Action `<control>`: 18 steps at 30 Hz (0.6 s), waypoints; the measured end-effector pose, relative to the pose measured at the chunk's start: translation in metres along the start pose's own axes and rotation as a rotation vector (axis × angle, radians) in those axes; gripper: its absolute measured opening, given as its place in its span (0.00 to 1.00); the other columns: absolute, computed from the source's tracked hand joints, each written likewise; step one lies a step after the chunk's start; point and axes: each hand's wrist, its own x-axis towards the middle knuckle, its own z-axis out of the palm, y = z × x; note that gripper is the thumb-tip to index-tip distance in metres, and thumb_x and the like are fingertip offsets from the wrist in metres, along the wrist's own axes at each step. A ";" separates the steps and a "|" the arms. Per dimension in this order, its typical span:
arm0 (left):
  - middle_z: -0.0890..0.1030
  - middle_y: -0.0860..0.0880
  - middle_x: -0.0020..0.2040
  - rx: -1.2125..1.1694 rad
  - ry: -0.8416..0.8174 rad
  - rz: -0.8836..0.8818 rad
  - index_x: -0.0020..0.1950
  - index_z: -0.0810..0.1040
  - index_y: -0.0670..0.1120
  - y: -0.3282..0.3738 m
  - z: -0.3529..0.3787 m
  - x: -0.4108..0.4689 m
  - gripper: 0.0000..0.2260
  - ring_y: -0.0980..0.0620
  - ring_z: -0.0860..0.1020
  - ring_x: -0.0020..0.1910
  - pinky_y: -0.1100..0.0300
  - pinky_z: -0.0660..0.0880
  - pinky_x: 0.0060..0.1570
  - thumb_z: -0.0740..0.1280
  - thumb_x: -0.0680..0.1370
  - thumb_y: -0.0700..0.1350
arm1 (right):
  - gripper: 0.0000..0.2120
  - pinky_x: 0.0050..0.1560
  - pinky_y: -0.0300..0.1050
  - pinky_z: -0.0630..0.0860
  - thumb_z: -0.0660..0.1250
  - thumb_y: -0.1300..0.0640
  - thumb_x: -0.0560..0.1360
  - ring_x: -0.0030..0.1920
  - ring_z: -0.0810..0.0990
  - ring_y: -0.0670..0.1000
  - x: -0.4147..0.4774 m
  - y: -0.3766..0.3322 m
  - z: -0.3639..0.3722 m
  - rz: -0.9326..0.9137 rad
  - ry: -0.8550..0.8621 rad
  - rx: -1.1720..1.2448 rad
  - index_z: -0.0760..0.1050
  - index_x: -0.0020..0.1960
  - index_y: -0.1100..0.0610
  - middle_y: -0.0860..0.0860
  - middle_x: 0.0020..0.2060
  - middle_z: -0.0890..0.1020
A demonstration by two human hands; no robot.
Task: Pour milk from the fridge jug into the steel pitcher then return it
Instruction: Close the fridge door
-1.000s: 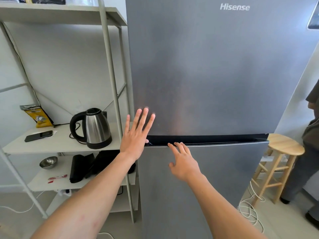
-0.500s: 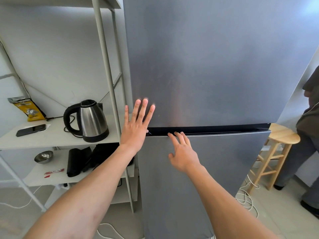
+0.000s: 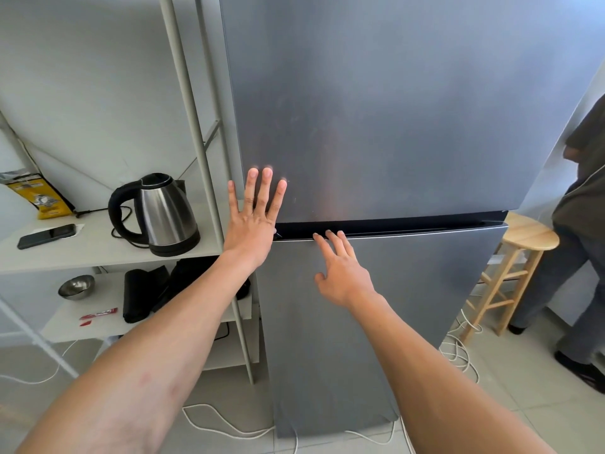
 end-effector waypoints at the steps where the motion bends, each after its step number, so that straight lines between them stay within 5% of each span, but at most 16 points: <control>1: 0.14 0.38 0.66 0.004 -0.011 -0.006 0.67 0.14 0.44 0.000 -0.001 0.000 0.50 0.36 0.14 0.63 0.31 0.38 0.73 0.62 0.82 0.53 | 0.36 0.48 0.46 0.75 0.59 0.56 0.78 0.78 0.36 0.46 0.000 0.000 0.000 0.001 0.003 -0.001 0.44 0.79 0.45 0.43 0.79 0.45; 10: 0.13 0.40 0.65 -0.026 -0.035 -0.006 0.66 0.13 0.45 0.003 -0.005 -0.002 0.47 0.38 0.12 0.62 0.32 0.37 0.73 0.58 0.83 0.53 | 0.37 0.47 0.46 0.73 0.59 0.57 0.78 0.77 0.35 0.45 0.001 0.001 -0.002 0.003 -0.034 -0.010 0.43 0.79 0.44 0.42 0.79 0.43; 18: 0.20 0.43 0.72 -0.078 0.014 -0.023 0.74 0.21 0.47 0.012 -0.013 -0.017 0.47 0.39 0.24 0.73 0.33 0.41 0.75 0.62 0.81 0.56 | 0.36 0.57 0.52 0.73 0.58 0.56 0.79 0.77 0.34 0.46 0.003 0.002 -0.011 -0.005 -0.112 -0.019 0.41 0.79 0.45 0.43 0.79 0.40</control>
